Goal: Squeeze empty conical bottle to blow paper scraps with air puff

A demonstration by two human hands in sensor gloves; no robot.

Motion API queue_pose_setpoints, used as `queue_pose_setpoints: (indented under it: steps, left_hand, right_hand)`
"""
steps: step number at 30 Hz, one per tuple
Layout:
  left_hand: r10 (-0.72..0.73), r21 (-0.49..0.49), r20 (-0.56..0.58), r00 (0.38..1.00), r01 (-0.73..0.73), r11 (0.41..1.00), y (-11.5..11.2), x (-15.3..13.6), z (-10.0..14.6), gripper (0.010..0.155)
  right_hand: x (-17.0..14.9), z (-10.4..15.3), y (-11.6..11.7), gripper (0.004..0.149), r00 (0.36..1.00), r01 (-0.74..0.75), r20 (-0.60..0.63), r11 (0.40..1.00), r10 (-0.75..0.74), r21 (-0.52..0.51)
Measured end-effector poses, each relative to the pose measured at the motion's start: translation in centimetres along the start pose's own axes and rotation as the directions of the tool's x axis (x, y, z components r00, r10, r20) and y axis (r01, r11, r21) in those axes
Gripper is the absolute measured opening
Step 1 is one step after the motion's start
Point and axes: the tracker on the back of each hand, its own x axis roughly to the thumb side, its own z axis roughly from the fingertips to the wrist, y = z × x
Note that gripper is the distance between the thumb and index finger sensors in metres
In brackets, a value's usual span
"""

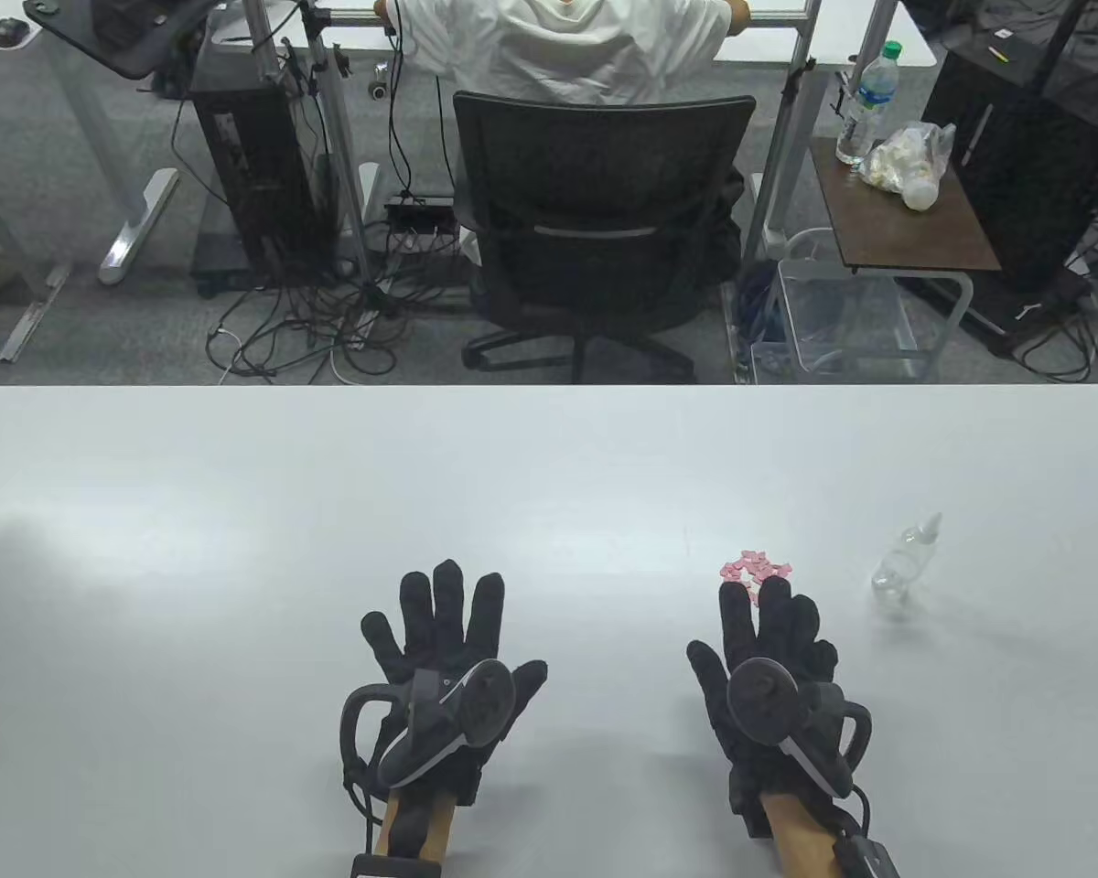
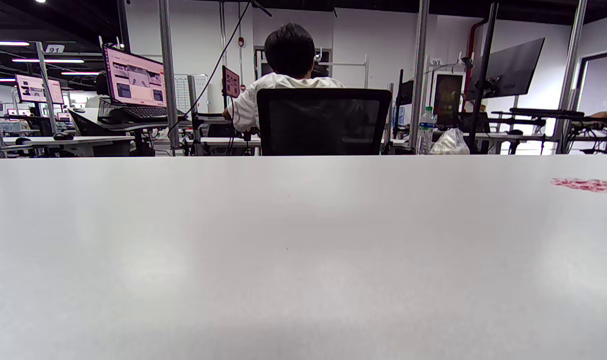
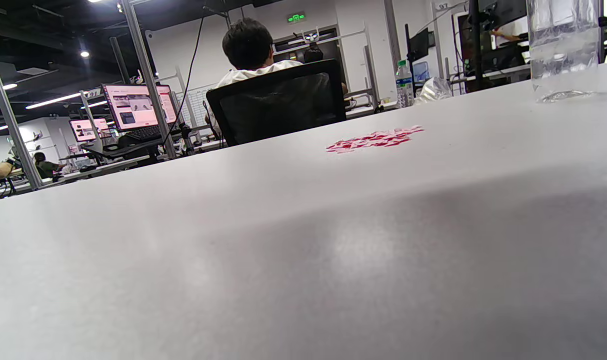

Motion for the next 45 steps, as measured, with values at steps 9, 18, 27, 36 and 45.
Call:
queue_pose_setpoints:
  steps: [9,18,27,36,45]
  left_hand:
    - [-0.003,-0.018,-0.007,1.000,0.003,1.000,-0.5,-0.5,-0.2,0.095]
    - [0.011,-0.030,-0.023,1.000,-0.012,0.999,-0.7,-0.9,-0.1,0.095]
    - [0.058,-0.022,-0.031,0.998,-0.058,0.998,-0.4,-1.4,0.3,0.094]
    - [0.076,0.015,-0.040,0.996,-0.075,0.997,0.0,-1.6,0.3,0.091]
    - [0.101,0.000,-0.047,0.994,-0.101,0.995,-0.5,-1.9,0.0,0.091]
  right_hand:
    - [1.1,-0.2,-0.1,0.076,0.999,0.015,0.040,1.000,-0.016,0.020]
    - [1.1,-0.2,-0.4,0.077,0.999,0.024,0.035,1.000,-0.025,0.015]
    - [0.4,0.0,-0.9,0.076,0.999,0.040,0.015,0.999,-0.040,0.020]
    - [-6.6,-2.1,-5.7,0.082,0.987,-0.013,-0.160,0.985,-0.015,-0.174]
    - [-15.4,-4.2,-8.5,0.101,0.823,0.246,-0.455,0.936,-0.339,-0.253]
